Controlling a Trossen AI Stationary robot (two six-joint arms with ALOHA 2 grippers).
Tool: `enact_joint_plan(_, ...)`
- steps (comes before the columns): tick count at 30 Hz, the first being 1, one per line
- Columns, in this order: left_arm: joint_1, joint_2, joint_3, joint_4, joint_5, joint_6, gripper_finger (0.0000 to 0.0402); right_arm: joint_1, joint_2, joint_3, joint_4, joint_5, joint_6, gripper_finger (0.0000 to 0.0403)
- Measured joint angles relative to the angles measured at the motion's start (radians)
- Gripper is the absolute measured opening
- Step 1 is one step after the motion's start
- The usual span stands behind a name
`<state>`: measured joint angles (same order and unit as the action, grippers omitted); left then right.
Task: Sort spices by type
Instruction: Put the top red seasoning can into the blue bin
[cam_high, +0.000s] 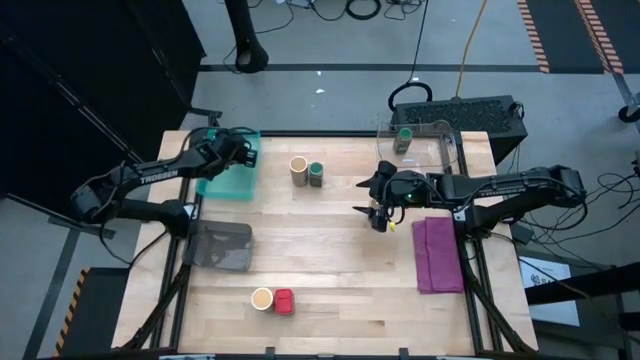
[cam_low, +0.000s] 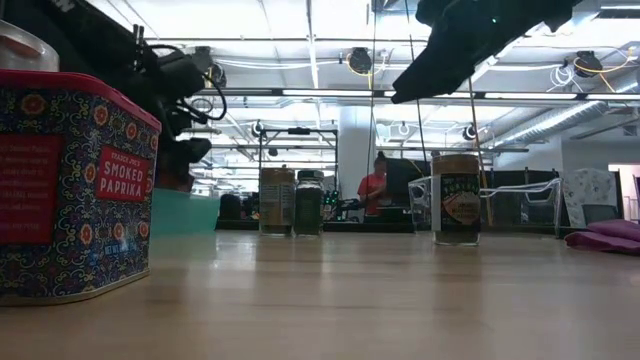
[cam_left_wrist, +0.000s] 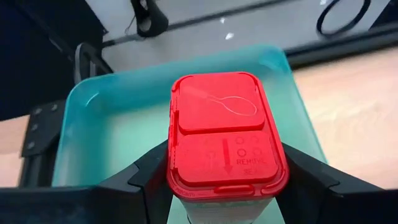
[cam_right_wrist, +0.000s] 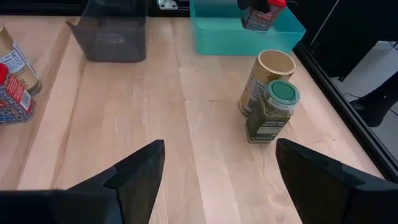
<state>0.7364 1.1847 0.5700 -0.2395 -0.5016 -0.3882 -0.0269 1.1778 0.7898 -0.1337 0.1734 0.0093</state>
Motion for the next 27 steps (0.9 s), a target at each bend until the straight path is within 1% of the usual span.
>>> enact_joint_plan(3,0.004,0.0,-0.037,0.045,-0.003,-0.017,0.0222,0.0,0.0,0.0,-0.001,0.0,-0.002,0.0293)
enact_joint_plan(6,0.003,0.0,-0.059,0.082,-0.003,-0.002,0.0222,0.0,0.0,0.0,-0.001,0.0,-0.004,0.0293)
enact_joint_plan(9,0.003,0.0,-0.085,0.121,-0.004,0.005,0.0236,0.0,0.0,0.0,0.0,0.0,-0.006,0.0293)
enact_joint_plan(13,0.003,0.0,-0.092,0.129,-0.004,0.006,0.0247,0.0,0.0,0.0,-0.001,0.0,-0.01,0.0293)
enact_joint_plan(27,0.003,0.0,-0.092,0.126,-0.004,0.003,0.0248,0.0,0.0,0.0,0.0,0.001,-0.01,0.0293)
